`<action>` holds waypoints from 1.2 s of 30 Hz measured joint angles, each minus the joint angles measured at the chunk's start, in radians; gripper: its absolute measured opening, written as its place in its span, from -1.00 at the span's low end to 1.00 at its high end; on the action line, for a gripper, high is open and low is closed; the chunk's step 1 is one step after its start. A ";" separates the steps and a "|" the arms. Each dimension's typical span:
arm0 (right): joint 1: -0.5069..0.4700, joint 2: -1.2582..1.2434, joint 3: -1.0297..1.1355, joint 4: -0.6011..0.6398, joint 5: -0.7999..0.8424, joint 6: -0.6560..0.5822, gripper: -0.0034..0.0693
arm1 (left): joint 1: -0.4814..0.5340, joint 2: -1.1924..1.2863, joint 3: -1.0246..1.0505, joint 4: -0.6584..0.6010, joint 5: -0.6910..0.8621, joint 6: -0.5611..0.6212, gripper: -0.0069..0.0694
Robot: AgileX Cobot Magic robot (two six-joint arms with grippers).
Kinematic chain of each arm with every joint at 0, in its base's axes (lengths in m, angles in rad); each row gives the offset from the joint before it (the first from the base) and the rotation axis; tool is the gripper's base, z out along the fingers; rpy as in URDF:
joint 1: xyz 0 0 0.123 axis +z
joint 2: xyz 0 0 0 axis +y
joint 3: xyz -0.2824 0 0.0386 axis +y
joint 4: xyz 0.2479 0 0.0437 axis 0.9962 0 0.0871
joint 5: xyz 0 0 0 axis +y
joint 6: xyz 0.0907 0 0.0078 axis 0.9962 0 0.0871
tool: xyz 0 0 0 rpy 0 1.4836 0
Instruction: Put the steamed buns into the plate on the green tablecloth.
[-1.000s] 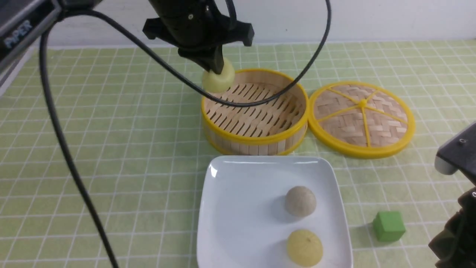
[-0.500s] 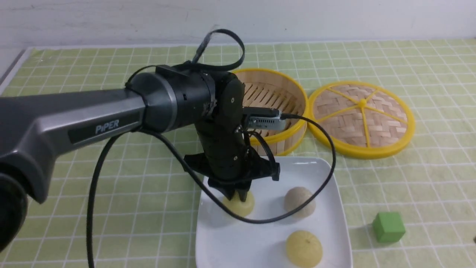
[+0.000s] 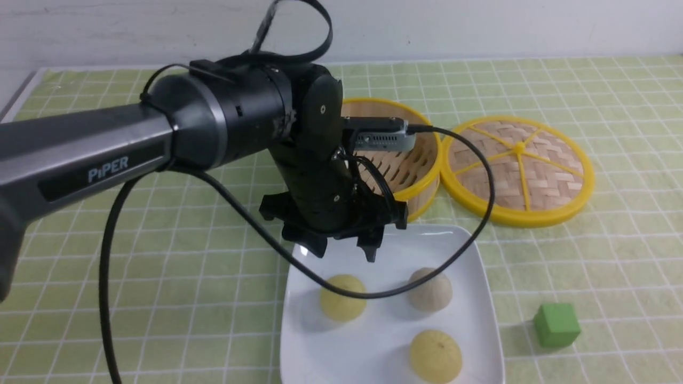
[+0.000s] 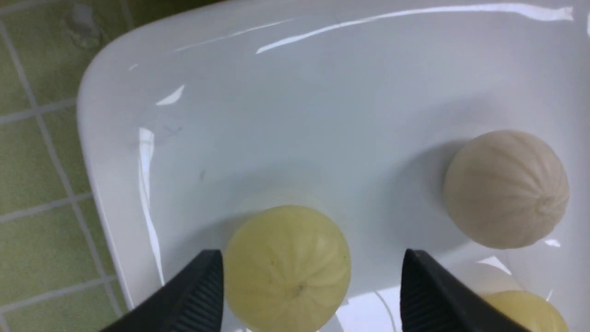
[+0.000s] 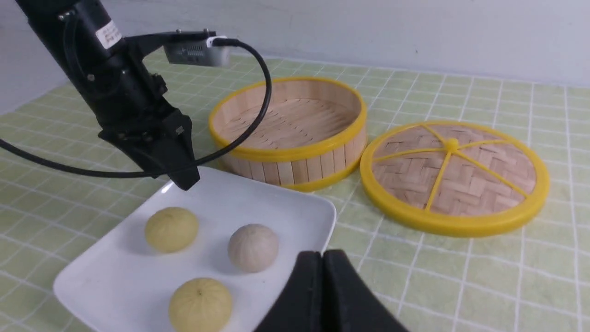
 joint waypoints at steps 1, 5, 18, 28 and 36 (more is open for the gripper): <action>0.000 -0.001 0.005 0.002 0.001 -0.003 -0.92 | 0.000 0.000 0.000 0.000 0.002 0.000 0.50; 0.000 -0.002 0.011 0.000 -0.005 -0.052 -0.92 | 0.000 0.000 0.000 -0.002 0.005 0.000 0.41; 0.000 -0.002 0.011 0.000 -0.008 -0.089 -0.92 | 0.000 0.000 0.000 -0.006 0.011 -0.001 -0.13; -0.022 -0.029 0.053 -0.007 -0.032 -0.089 -0.90 | 0.000 -0.022 0.000 0.021 0.019 -0.001 -0.81; -0.235 -0.082 0.292 -0.019 -0.114 -0.089 -0.89 | 0.000 -0.075 0.000 0.078 0.051 0.000 -0.81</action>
